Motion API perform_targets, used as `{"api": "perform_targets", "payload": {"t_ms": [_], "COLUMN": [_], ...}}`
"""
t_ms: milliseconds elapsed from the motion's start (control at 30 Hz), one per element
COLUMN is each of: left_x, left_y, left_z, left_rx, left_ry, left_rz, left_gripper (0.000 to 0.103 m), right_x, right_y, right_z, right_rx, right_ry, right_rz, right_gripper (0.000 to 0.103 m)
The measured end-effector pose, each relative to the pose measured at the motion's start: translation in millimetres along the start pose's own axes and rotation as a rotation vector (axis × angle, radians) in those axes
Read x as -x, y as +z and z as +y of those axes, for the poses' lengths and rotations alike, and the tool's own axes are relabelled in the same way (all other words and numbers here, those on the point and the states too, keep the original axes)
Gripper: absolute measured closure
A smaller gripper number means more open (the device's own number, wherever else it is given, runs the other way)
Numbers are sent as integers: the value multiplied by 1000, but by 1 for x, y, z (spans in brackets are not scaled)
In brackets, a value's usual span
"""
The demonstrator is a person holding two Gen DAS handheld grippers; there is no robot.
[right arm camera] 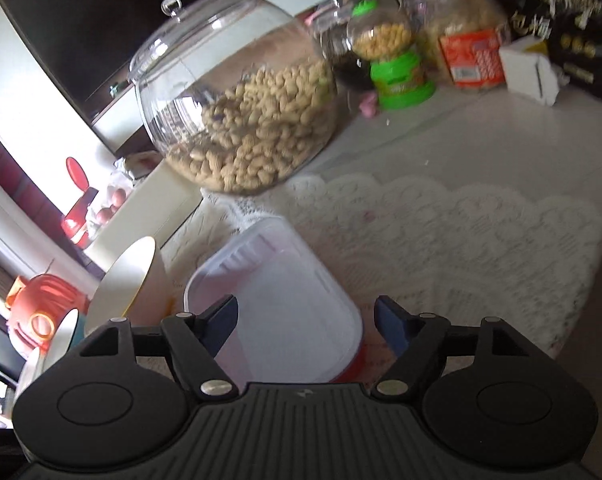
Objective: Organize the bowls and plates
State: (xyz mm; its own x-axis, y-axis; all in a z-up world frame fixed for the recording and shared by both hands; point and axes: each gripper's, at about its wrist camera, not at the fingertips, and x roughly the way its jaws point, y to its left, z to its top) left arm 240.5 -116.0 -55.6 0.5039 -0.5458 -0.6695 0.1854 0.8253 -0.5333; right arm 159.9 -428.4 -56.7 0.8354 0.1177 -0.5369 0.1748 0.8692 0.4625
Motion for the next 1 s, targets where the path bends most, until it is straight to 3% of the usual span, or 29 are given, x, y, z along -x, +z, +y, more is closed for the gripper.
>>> {"api": "perform_targets", "payload": {"t_ms": [100, 200, 300, 333, 433, 533, 700, 833, 1000], "left_x": [57, 114, 142, 146, 145, 135, 125, 124, 126], "left_y": [-3, -5, -8, -10, -16, -23, -26, -23, -38], "left_z": [21, 56, 95, 107, 138, 154, 167, 166, 150], "left_rx": [20, 69, 177, 213, 294, 331, 333, 338, 288], "left_ry": [94, 305, 538, 551, 493, 453, 387, 320, 295], "left_rz": [-144, -329, -403, -402, -362, -338, -319, -291, -192], "left_gripper": [80, 80, 80, 80, 80, 80, 79, 78, 78], "right_x": [6, 11, 17, 16, -2, -25, -45, -47, -26], "right_y": [-6, -14, -26, -31, -50, -68, -81, -84, -85], "right_z": [17, 49, 83, 93, 129, 152, 160, 168, 169], "right_rx": [88, 193, 217, 218, 281, 335, 261, 221, 278], "right_ry": [-31, -53, 76, 127, 223, 182, 207, 280, 258], "right_rz": [-55, -100, -65, -35, 102, 203, 327, 368, 358], "right_gripper": [24, 21, 14, 13, 14, 30, 37, 35, 35]}}
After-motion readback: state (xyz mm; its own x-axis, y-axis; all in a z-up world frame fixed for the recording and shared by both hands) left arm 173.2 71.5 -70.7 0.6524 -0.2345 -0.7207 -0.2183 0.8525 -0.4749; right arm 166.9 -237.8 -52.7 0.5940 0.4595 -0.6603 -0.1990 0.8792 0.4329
